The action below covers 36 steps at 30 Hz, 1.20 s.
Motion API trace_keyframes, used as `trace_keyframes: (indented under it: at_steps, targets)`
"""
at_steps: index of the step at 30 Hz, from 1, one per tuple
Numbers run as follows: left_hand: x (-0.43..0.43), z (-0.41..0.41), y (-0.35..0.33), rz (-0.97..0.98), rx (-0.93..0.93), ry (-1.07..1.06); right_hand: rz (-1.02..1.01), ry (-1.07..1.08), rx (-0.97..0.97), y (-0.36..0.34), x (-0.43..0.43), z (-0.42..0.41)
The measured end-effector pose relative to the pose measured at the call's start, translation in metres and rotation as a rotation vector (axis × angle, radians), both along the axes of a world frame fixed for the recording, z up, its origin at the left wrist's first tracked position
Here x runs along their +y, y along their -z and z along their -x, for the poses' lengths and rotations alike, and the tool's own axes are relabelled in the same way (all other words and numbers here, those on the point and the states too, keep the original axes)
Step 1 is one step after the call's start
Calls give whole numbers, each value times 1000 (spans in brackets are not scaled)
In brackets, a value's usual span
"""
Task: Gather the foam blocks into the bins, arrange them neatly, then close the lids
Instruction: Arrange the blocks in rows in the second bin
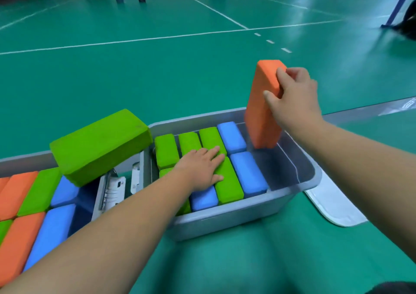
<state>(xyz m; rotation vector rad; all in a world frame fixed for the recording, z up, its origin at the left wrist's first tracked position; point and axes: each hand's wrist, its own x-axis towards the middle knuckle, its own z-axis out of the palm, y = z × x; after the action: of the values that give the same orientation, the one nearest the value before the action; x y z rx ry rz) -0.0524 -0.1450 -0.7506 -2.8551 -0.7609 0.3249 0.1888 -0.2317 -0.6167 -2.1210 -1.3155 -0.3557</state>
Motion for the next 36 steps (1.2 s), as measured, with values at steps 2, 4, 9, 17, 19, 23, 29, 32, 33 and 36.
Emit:
trace_keyframes:
  at_steps: [2,4,9,17,19,23,29,32,33,36]
  targets:
    - [-4,-7,6,70,15,-8,55,5,-19,7,-8,-10]
    - [-6,-15,8,92,-1,-33,126,-5,10,17,-15,-18]
    - [-8,-27,6,68,-42,-106,547,-90,136,36,-31,-20]
    - [-10,-32,10,121,-12,-112,1233,-189,63,75,-42,-7]
    - [-9,-32,8,135,-8,-119,1234,-178,39,74,-32,-9]
    - [-9,-31,6,179,-12,-127,1168,-154,-17,76,-17,-11]
    - [4,-3,-17,130,-77,-106,902,-161,-1,62,21,13]
    - [12,24,-39,-80,-216,-21,805,-236,4,58,42,43]
    - [14,35,-48,-139,-244,-9,792,-264,-14,56,49,55]
    - [23,70,-72,-251,-307,-71,708,-349,-14,50,70,94]
